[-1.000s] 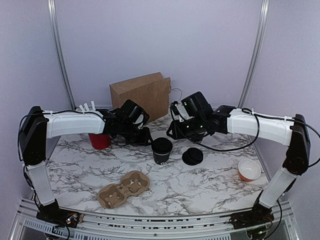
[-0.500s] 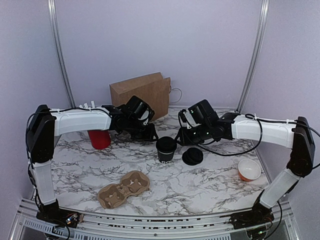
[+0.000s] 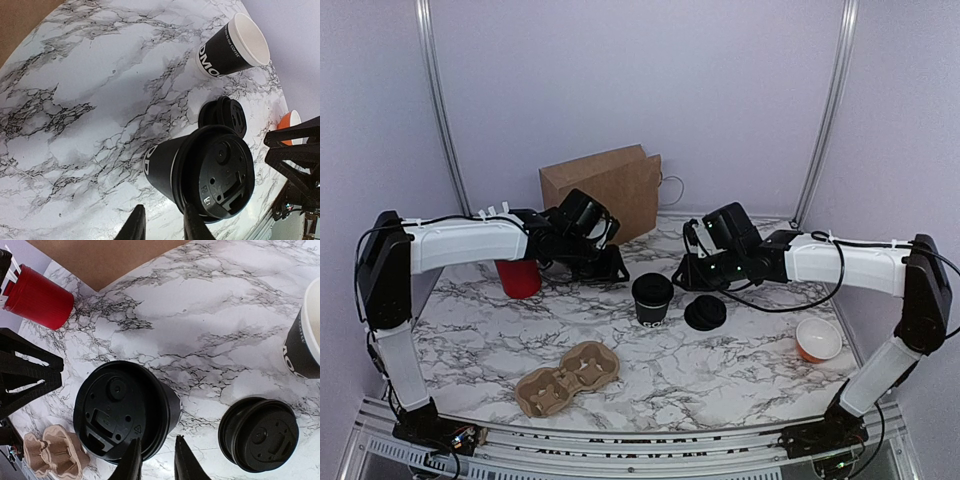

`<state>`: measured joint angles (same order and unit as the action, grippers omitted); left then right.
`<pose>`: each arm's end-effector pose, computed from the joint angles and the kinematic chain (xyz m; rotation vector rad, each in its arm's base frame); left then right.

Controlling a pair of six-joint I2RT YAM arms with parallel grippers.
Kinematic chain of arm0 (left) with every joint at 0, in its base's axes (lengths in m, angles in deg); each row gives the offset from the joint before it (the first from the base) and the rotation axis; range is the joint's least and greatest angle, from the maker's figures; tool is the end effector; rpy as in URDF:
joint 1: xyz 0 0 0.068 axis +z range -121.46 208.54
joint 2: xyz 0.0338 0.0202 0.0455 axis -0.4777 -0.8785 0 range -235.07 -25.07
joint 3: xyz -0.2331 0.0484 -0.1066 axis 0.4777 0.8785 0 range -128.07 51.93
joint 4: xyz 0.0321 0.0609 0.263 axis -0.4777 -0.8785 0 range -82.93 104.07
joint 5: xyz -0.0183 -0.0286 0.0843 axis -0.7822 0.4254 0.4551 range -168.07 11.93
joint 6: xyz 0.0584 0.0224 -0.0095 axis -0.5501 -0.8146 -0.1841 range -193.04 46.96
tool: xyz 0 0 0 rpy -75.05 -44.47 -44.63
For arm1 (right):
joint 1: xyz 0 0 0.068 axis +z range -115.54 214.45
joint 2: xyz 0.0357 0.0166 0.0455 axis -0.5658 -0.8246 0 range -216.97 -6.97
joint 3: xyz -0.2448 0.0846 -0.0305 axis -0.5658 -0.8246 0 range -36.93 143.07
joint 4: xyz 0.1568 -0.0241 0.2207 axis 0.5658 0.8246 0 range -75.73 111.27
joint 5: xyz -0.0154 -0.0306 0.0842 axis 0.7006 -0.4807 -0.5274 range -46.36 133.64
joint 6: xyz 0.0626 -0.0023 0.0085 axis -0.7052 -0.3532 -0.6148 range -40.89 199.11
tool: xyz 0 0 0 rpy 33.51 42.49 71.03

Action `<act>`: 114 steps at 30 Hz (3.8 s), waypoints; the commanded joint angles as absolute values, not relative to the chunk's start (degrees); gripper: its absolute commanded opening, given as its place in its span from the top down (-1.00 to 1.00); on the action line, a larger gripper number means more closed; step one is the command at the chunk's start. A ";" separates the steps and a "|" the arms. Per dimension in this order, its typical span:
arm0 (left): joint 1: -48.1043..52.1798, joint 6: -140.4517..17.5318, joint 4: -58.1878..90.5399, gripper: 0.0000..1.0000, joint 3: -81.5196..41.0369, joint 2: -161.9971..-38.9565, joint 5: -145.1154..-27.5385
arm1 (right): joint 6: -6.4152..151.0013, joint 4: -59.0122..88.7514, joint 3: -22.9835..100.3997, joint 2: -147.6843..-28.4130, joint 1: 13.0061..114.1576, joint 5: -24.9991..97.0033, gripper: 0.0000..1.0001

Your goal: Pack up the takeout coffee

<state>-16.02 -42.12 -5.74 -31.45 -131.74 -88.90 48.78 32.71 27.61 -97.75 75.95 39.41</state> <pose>0.3072 -0.3152 0.2253 0.3946 2.4440 -0.8421 0.2722 0.2457 0.2195 -0.2769 2.4425 0.6755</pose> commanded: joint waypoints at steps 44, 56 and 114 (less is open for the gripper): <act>-20.16 -40.70 -7.62 0.58 -27.98 -136.44 -89.15 | 47.93 26.18 22.38 -100.83 75.10 32.16 0.63; -21.53 -41.55 -10.07 0.62 -23.60 -138.14 -88.29 | 48.12 25.66 18.25 -102.68 77.95 31.77 0.64; -27.36 -37.86 -0.51 0.70 -6.40 -140.81 -87.11 | 45.58 34.78 18.47 -104.60 88.84 49.86 0.66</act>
